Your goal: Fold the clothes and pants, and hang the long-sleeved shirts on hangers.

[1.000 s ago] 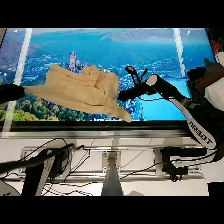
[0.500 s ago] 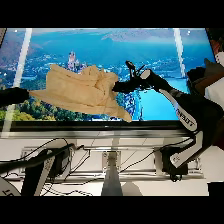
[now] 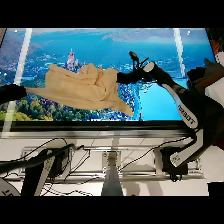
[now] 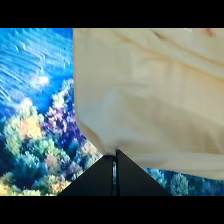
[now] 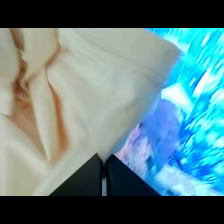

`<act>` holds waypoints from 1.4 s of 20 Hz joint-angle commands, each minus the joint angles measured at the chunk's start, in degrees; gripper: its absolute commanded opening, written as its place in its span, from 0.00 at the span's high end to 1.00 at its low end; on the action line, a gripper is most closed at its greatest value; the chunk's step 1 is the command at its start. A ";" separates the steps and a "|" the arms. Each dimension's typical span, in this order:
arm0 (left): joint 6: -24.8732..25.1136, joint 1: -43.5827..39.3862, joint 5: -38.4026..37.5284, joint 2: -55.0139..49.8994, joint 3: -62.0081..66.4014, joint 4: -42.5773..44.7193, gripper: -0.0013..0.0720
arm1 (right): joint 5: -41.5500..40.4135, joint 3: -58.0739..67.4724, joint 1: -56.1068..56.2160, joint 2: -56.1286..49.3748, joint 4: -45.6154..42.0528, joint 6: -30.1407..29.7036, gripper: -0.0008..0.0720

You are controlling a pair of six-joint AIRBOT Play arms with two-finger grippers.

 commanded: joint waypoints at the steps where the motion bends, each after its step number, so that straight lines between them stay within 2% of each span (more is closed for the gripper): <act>1: 0.00 -0.04 1.81 1.60 2.93 0.02 0.97 | -0.37 3.67 -6.21 8.07 -5.73 -0.33 0.97; 7: 0.00 -0.04 1.97 8.98 3.06 0.00 0.97 | -1.07 6.23 -12.81 24.06 -11.98 -0.55 0.97; 12: 0.00 -0.07 1.88 12.92 3.04 -0.76 0.97 | -1.09 6.23 -13.07 29.49 -16.00 -0.55 0.97; 15: 0.44 -0.07 1.92 15.30 3.06 -5.40 0.97 | -1.07 6.23 -13.07 32.72 -17.51 -0.55 0.97; 18: 3.54 -0.04 3.78 19.23 3.06 -5.75 0.97 | 0.31 6.23 -13.07 38.82 -20.39 -0.57 0.97; 21: 4.76 -0.04 10.73 23.19 3.06 -5.75 0.97 | 8.13 6.21 -13.07 46.03 -23.98 -0.57 0.97; 25: 4.76 -0.04 11.74 22.80 2.34 -3.28 0.97 | 21.68 6.14 -13.07 49.55 -25.77 -0.50 0.97; 28: 4.72 -0.07 11.67 18.82 -1.92 -4.00 0.97 | 22.77 4.46 -13.03 45.11 -25.49 -0.44 0.97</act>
